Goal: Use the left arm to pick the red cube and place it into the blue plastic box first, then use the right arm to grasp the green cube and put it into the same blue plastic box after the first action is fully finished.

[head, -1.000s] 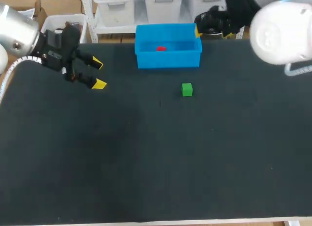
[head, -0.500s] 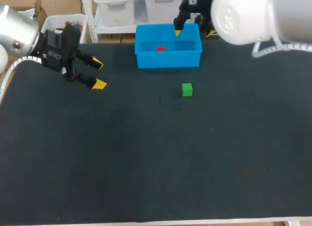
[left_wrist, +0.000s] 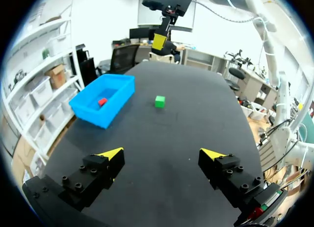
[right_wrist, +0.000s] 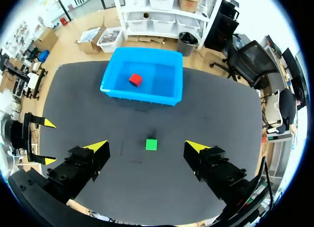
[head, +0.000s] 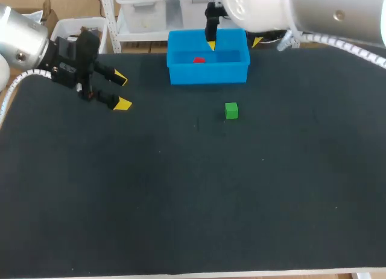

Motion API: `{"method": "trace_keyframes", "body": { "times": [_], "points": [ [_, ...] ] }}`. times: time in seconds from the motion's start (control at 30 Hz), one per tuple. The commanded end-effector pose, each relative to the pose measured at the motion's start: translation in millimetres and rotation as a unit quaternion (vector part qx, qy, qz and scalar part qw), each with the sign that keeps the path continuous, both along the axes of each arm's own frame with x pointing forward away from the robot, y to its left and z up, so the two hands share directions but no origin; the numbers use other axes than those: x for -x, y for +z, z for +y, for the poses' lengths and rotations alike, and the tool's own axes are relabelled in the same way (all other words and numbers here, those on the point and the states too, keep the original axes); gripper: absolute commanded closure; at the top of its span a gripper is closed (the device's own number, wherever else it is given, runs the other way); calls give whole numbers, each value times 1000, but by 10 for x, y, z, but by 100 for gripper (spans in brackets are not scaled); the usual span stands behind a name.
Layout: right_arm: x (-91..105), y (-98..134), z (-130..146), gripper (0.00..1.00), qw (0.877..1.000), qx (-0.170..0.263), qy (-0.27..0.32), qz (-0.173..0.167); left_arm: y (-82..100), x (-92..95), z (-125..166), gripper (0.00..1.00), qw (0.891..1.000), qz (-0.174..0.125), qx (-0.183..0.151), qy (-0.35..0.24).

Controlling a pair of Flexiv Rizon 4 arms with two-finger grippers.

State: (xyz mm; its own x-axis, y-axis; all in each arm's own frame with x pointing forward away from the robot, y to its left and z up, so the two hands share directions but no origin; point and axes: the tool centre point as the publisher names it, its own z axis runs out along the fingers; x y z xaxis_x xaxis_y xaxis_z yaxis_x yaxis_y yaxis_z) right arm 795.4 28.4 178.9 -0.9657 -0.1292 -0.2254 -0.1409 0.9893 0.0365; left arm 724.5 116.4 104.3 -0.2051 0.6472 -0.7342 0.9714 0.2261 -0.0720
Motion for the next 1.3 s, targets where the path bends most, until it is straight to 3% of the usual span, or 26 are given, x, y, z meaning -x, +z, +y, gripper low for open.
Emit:
{"method": "trace_keyframes", "body": {
  "times": [0.03,0.37,0.63,0.9,1.17,1.3],
  "points": [
    [-23,1,40,0,1000,22,-10,19,-11,5,7,0,1000,-2,2,0],
    [65,-5,-4,0,998,11,-65,22,-11,5,7,0,1000,-2,2,0],
    [116,-47,7,0,997,2,-73,23,-11,5,7,0,1000,-2,2,0],
    [213,-124,49,0,996,6,-69,61,-11,5,7,0,1000,-2,2,0],
    [234,-138,51,0,995,12,-59,75,-11,5,7,0,1000,-2,2,0],
    [208,-63,54,0,996,-2,-68,53,-11,5,7,0,1000,-2,2,0]
  ]
}}
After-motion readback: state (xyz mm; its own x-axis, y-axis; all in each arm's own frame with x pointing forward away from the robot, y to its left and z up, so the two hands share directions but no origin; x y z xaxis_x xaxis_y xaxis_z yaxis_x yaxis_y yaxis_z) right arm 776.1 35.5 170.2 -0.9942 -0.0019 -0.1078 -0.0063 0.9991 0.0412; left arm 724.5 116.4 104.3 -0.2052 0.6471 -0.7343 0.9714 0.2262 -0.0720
